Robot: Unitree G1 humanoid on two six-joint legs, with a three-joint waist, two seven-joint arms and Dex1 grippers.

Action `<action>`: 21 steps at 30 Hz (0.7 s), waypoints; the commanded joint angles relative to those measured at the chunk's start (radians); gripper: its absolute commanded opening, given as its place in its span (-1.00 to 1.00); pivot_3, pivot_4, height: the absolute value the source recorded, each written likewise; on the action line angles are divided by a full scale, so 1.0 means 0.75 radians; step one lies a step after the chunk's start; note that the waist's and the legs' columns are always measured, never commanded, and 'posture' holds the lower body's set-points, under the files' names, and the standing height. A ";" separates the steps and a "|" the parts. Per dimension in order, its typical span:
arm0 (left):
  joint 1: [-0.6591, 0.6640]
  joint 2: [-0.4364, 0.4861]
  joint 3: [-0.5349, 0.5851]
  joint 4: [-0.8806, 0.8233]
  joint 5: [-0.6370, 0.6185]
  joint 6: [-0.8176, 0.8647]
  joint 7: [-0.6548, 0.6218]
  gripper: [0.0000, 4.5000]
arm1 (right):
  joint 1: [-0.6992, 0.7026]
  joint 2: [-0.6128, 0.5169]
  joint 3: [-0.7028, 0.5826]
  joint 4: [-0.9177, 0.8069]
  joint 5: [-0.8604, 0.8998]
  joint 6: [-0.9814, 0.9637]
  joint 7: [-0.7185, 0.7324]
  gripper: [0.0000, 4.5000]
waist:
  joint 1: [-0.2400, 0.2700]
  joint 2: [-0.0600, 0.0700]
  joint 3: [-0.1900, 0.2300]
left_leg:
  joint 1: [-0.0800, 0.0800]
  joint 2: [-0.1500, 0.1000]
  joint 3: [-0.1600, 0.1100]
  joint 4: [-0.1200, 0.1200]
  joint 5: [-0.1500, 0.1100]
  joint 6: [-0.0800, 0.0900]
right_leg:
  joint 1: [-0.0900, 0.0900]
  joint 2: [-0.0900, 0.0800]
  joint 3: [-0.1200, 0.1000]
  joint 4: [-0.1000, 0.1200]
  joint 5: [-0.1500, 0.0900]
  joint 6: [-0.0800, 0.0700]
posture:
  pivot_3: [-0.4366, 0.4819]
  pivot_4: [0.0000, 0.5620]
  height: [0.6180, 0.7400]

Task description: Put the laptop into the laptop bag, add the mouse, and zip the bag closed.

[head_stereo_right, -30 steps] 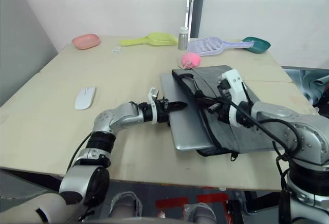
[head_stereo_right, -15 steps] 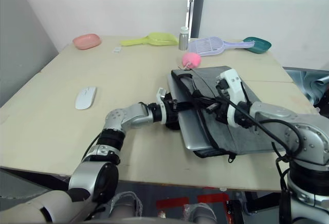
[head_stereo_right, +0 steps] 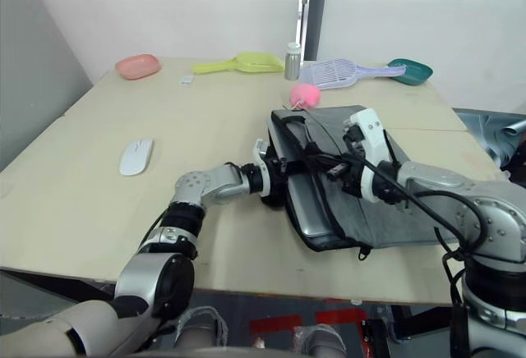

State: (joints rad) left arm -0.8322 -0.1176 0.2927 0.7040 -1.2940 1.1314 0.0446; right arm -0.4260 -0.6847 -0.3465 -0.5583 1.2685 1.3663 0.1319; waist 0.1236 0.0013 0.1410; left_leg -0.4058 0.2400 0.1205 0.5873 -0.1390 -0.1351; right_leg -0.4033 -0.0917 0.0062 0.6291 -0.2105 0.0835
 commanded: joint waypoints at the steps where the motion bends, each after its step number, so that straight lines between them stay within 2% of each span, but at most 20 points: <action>1: -0.092 -0.116 0.034 -0.017 -0.013 0.006 -0.069 -0.85 | -0.022 -0.019 -0.001 -0.020 0.067 -0.055 -0.009 -1.00 | 0.001 0.000 0.000 | 0.000 0.000 0.000 0.000 0.000 0.000 | 0.000 0.000 0.000 0.000 0.000 0.000 | -0.05 -0.47 1.00; 21: -0.169 -0.152 0.061 0.095 0.080 0.059 -0.157 -0.85 | -0.014 -0.059 0.076 -0.001 0.194 -0.163 -0.097 -1.00 | 0.016 0.000 0.000 | -0.001 -0.001 0.000 -0.002 0.000 0.000 | 0.000 -0.001 0.000 -0.002 0.000 0.000 | -0.05 -0.47 1.00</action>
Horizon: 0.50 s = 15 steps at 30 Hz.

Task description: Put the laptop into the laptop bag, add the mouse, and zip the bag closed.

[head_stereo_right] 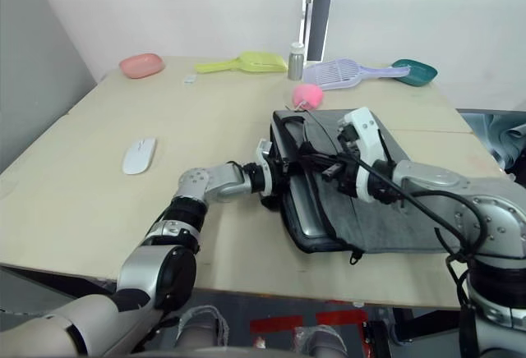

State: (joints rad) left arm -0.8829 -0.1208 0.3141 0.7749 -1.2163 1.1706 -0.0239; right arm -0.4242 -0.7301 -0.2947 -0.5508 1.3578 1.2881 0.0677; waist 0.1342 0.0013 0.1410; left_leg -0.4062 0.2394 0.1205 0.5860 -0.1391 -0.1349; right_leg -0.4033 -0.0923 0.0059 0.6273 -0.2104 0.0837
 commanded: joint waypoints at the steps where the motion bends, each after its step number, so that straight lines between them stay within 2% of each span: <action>1: -0.105 -0.150 0.036 0.005 -0.021 0.007 -0.071 -0.85 | -0.018 0.007 0.013 -0.013 0.090 -0.067 -0.019 -1.00 | 0.003 0.000 0.000 | 0.000 0.000 0.000 0.000 0.000 0.000 | 0.000 0.000 0.000 0.000 0.000 0.000 | -0.05 -0.47 1.00; 15: -0.094 -0.132 0.067 -0.021 -0.016 0.080 -0.087 -0.85 | 0.022 -0.052 0.053 -0.013 0.111 -0.132 -0.030 -1.00 | 0.005 0.000 0.000 | -0.001 0.000 0.000 -0.002 0.000 0.000 | 0.000 0.000 -0.001 -0.003 0.000 0.000 | -0.05 -0.47 1.00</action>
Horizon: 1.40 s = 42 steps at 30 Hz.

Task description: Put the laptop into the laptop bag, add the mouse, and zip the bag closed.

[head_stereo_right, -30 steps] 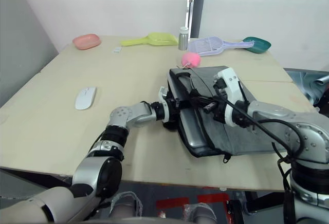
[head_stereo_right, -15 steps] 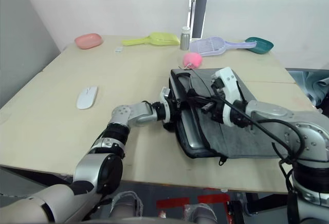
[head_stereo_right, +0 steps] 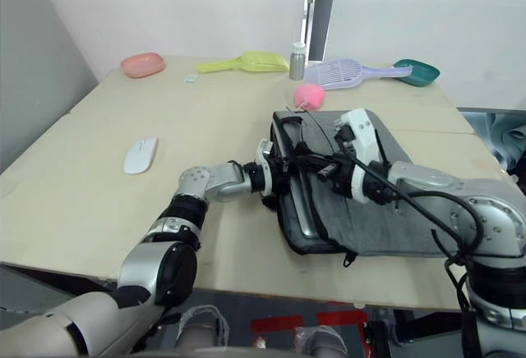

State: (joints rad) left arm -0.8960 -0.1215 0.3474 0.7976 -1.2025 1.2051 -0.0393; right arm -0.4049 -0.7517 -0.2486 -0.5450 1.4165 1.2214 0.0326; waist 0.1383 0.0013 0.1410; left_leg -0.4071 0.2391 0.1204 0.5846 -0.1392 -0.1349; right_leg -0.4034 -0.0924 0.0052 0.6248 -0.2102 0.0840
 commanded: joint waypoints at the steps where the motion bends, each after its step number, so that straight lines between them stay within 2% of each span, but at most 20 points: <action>1: -0.071 -0.123 0.015 -0.064 -0.027 0.044 -0.070 -0.85 | -0.002 -0.033 -0.010 -0.018 0.030 -0.047 0.021 -1.00 | 0.000 0.000 0.000 | 0.000 0.000 0.000 0.000 0.000 0.000 | 0.000 0.000 0.000 -0.001 0.000 0.000 | -0.05 -0.47 1.00; 5: -0.048 -0.084 -0.006 -0.110 0.005 0.081 -0.081 -0.85 | -0.001 -0.070 -0.019 0.001 0.012 -0.055 0.048 -1.00 | 0.002 0.000 0.000 | 0.000 0.000 0.000 -0.001 0.000 0.000 | 0.000 0.000 0.000 -0.002 0.000 0.000 | -0.05 -0.47 1.00; 6: -0.046 -0.078 -0.008 -0.115 0.016 0.085 -0.089 -0.41 | -0.002 -0.078 -0.019 0.007 0.006 -0.058 0.055 -1.00 | 0.003 0.000 0.000 | -0.001 0.000 0.000 -0.001 0.000 0.000 | 0.000 0.000 -0.001 -0.002 0.000 0.000 | -0.05 -0.47 1.00; 14: -0.046 -0.051 -0.024 -0.211 0.077 0.105 -0.123 0.88 | -0.012 -0.104 -0.006 0.035 -0.030 -0.074 0.103 -1.00 | 0.002 0.000 0.000 | -0.001 0.000 0.000 -0.001 0.000 0.000 | 0.000 0.000 0.000 -0.002 0.001 0.001 | -0.05 -0.47 1.00; 15: -0.050 -0.040 -0.013 -0.223 0.070 0.114 -0.120 0.98 | -0.011 -0.109 -0.005 0.040 -0.038 -0.075 0.112 -1.00 | 0.002 0.000 0.000 | -0.001 0.000 0.000 -0.001 0.000 0.000 | 0.000 0.000 0.000 -0.002 0.001 0.001 | -0.05 -0.47 1.00; 22: -0.051 0.016 0.008 -0.294 0.079 0.175 -0.110 0.98 | 0.000 -0.131 -0.009 0.062 -0.080 -0.089 0.165 -1.00 | 0.001 0.000 0.000 | -0.001 0.000 0.000 -0.001 0.000 0.001 | 0.000 0.000 0.000 -0.002 0.001 0.001 | -0.05 -0.47 1.00; 25: -0.043 0.142 0.058 -0.369 0.051 0.270 -0.077 0.98 | 0.006 -0.156 -0.025 0.083 -0.104 -0.093 0.199 -1.00 | -0.001 0.000 0.000 | -0.001 -0.001 0.000 -0.001 0.000 0.001 | 0.000 -0.001 0.000 -0.002 0.001 0.001 | -0.05 -0.47 1.00; 32: 0.025 0.312 0.072 -0.634 0.021 0.504 -0.089 0.98 | 0.013 -0.162 -0.026 0.097 -0.147 -0.099 0.243 -1.00 | -0.004 0.000 0.000 | -0.001 -0.001 0.000 -0.001 0.000 0.001 | 0.000 -0.001 -0.001 -0.003 -0.001 -0.002 | -0.05 -0.47 1.00; 35: 0.040 0.437 0.099 -0.683 -0.005 0.544 -0.127 0.98 | 0.016 -0.155 -0.027 0.099 -0.161 -0.099 0.254 -1.00 | -0.010 0.000 0.000 | -0.001 -0.001 0.000 -0.002 0.000 0.001 | 0.000 -0.001 -0.001 -0.003 -0.004 -0.007 | -0.05 -0.47 1.00; 37: 0.080 0.592 0.058 -0.790 -0.061 0.546 -0.222 0.98 | 0.016 -0.145 -0.022 0.101 -0.168 -0.101 0.259 -1.00 | -0.021 0.000 0.000 | 0.000 -0.001 0.000 -0.002 0.000 0.001 | 0.000 -0.001 -0.001 -0.003 -0.004 -0.008 | -0.05 -0.47 1.00; 39: 0.117 0.709 0.037 -0.905 -0.081 0.546 -0.328 0.98 | 0.017 -0.133 -0.013 0.100 -0.173 -0.103 0.261 -1.00 | -0.032 0.001 0.000 | 0.000 0.000 0.000 -0.004 0.000 0.001 | 0.000 0.000 -0.001 -0.004 -0.005 -0.009 | -0.05 -0.47 1.00; 42: 0.231 0.917 -0.014 -1.139 -0.035 0.422 -0.595 0.98 | 0.027 -0.093 0.024 0.092 -0.191 -0.109 0.257 -1.00 | -0.033 0.001 0.000 | 0.000 0.000 0.000 -0.006 0.000 0.000 | 0.000 0.000 -0.002 -0.006 -0.008 -0.014 | -0.05 -0.47 1.00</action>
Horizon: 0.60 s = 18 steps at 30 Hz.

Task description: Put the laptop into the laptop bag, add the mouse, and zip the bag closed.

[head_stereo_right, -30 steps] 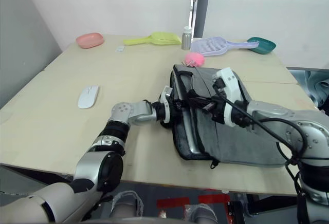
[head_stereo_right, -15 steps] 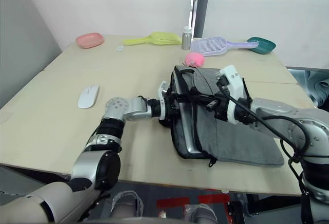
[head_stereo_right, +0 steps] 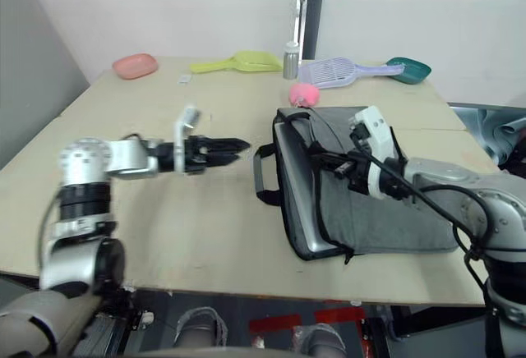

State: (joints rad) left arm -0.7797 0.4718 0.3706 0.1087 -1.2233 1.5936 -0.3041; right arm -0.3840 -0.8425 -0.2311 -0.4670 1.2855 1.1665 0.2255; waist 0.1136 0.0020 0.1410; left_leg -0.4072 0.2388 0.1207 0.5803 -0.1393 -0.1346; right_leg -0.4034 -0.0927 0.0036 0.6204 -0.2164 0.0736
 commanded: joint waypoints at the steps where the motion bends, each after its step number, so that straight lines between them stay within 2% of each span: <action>1: 0.124 0.198 -0.071 -0.289 0.038 -0.172 -0.341 0.98 | 0.004 0.049 0.016 -0.011 -0.024 -0.038 -0.005 -1.00 | -0.001 0.000 0.000 | 0.000 0.000 0.000 -0.001 0.000 0.000 | 0.000 0.000 0.000 -0.001 0.000 -0.001 | -0.05 -0.47 1.00; 4: 0.235 0.345 -0.111 -0.382 0.122 -0.344 -0.562 0.98 | 0.024 0.092 0.067 -0.009 -0.087 -0.042 0.000 -1.00 | -0.001 0.001 0.000 | 0.000 0.000 0.000 -0.003 0.000 0.000 | 0.000 0.000 -0.001 -0.003 -0.001 -0.001 | -0.05 -0.47 1.00; 10: 0.406 0.541 -0.085 -0.448 0.151 -0.495 -0.877 0.98 | 0.045 0.146 0.109 0.010 -0.165 -0.048 0.028 -1.00 | -0.008 0.001 0.000 | 0.001 0.001 0.001 -0.003 0.000 0.000 | 0.000 0.000 -0.001 -0.002 -0.001 -0.001 | -0.05 -0.47 1.00; 13: 0.532 0.659 -0.077 -0.431 0.253 -0.632 -1.030 0.98 | 0.050 0.165 0.137 0.010 -0.194 -0.047 0.050 -1.00 | -0.012 0.001 0.000 | 0.002 0.001 0.002 -0.005 0.000 0.000 | 0.000 0.000 -0.001 -0.003 -0.002 -0.002 | -0.05 -0.47 1.00; 15: 0.553 0.699 -0.057 -0.374 0.287 -0.683 -1.075 0.98 | 0.051 0.175 0.147 0.021 -0.209 -0.043 0.056 -1.00 | -0.009 0.001 0.000 | 0.002 0.001 0.002 -0.006 0.000 0.000 | 0.000 0.000 -0.001 -0.003 -0.002 -0.002 | -0.05 -0.47 1.00; 18: 0.568 0.747 -0.035 -0.291 0.353 -0.766 -1.129 1.00 | 0.052 0.187 0.143 0.034 -0.203 -0.033 0.080 -0.58 | -0.008 0.001 0.000 | 0.002 0.001 0.001 -0.005 0.000 0.000 | 0.000 0.000 -0.001 -0.002 -0.002 -0.002 | -0.05 -0.47 1.00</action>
State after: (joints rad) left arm -0.3517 1.0061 0.3030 -0.1307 -0.9811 1.0640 -1.1211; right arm -0.3422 -0.7029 -0.1058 -0.4377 1.1284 1.1453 0.2660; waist 0.1075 0.0031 0.1410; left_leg -0.4055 0.2395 0.1218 0.5767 -0.1392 -0.1348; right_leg -0.4035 -0.0926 0.0030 0.6191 -0.2178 0.0722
